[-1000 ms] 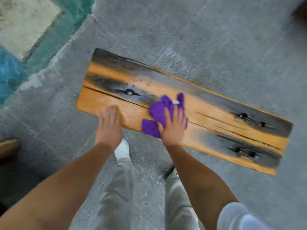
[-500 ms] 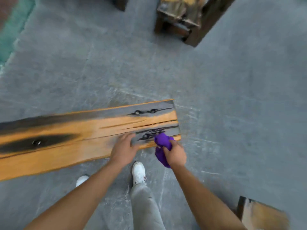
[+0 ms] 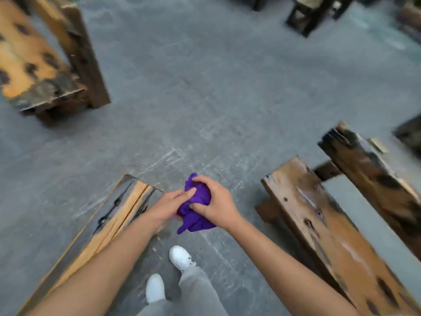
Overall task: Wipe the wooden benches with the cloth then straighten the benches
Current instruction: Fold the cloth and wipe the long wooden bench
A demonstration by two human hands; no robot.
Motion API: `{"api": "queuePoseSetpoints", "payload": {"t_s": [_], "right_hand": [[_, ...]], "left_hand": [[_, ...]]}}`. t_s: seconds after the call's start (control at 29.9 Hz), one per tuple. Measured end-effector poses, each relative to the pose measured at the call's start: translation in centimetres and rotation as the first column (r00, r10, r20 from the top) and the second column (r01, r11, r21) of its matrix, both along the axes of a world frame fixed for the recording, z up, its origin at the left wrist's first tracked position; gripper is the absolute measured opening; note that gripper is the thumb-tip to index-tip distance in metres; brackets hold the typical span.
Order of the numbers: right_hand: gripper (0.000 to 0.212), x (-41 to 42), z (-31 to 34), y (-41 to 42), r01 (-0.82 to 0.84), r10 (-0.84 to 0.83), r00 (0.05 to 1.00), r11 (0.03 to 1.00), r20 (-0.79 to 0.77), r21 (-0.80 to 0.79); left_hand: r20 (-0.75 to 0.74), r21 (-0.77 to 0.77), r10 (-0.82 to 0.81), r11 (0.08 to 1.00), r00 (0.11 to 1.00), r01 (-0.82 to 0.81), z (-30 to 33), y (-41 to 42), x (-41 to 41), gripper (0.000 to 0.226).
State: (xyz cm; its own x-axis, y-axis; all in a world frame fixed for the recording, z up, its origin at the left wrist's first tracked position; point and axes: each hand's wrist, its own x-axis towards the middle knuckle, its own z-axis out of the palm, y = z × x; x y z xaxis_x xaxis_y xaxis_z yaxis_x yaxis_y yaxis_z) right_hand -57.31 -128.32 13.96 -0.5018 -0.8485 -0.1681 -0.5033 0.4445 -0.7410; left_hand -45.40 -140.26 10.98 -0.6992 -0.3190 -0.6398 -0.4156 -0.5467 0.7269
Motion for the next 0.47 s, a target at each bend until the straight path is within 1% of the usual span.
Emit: {"api": "queuePoseSetpoints", "payload": {"t_s": [0.07, 0.13, 0.17, 0.2, 0.23, 0.27, 0.3, 0.33, 0.37, 0.4, 0.43, 0.47], "right_hand": [[0.066, 0.1, 1.2, 2.9, 0.09, -0.09, 0.996, 0.994, -0.002, -0.06], [0.067, -0.2, 2.1, 6.1, 0.195, -0.195, 0.981, 0.976, 0.017, -0.098], [0.064, -0.5, 2.5, 7.6, 0.252, -0.247, 0.967, 0.962, 0.059, -0.104], [0.057, -0.7, 2.8, 9.1, 0.324, -0.308, 0.942, 0.938, 0.136, -0.119], [0.048, -1.1, 3.1, 11.1, 0.434, -0.392, 0.887, 0.889, 0.244, -0.149], [0.04, -1.6, 3.3, 13.1, 0.565, -0.482, 0.8, 0.805, 0.357, -0.18], [0.035, -2.0, 3.3, 15.0, 0.703, -0.576, 0.683, 0.685, 0.449, -0.189], [0.034, -2.6, 3.2, 17.6, 0.823, -0.663, 0.541, 0.545, 0.518, -0.161], [0.037, -3.0, 3.1, 19.8, 0.896, -0.709, 0.408, 0.431, 0.576, -0.105], [0.045, -3.3, 2.9, 21.8, 0.929, -0.699, 0.304, 0.368, 0.648, -0.039], [0.055, -3.5, 2.8, 23.9, 0.936, -0.626, 0.223, 0.351, 0.747, 0.014], [0.061, -3.8, 2.6, 25.8, 0.941, -0.506, 0.157, 0.336, 0.848, 0.026]], "left_hand": [[-0.028, 0.013, -0.009, 1.0, 1.0, 0.009, 1.2, 1.9, -1.3, 0.03], [-0.067, -0.014, -0.055, 0.998, 0.996, 0.054, 2.7, 4.0, -3.1, 0.024], [-0.088, -0.023, -0.077, 0.997, 0.993, 0.075, 3.3, 5.0, -4.1, 0.021], [-0.106, -0.022, -0.095, 0.995, 0.99, 0.093, 4.0, 6.1, -5.0, 0.019], [-0.124, -0.02, -0.122, 0.993, 0.985, 0.12, 4.8, 7.7, -6.2, 0.017], [-0.145, -0.013, -0.138, 0.99, 0.98, 0.137, 5.5, 9.2, -7.3, 0.015], [-0.172, 0.005, -0.146, 0.989, 0.974, 0.149, 6.1, 10.9, -8.2, 0.014], [-0.206, 0.024, -0.168, 0.984, 0.964, 0.176, 6.7, 13.0, -9.4, 0.014], [-0.234, 0.031, -0.196, 0.977, 0.952, 0.209, 7.2, 15.0, -10.5, 0.014], [-0.25, 0.026, -0.231, 0.969, 0.94, 0.245, 7.6, 16.9, -11.4, 0.015], [-0.255, 0.018, -0.28, 0.956, 0.925, 0.294, 7.9, 19.1, -12.3, 0.017], [-0.252, 0.012, -0.333, 0.938, 0.909, 0.347, 7.9, 21.5, -13.2, 0.019]]}}
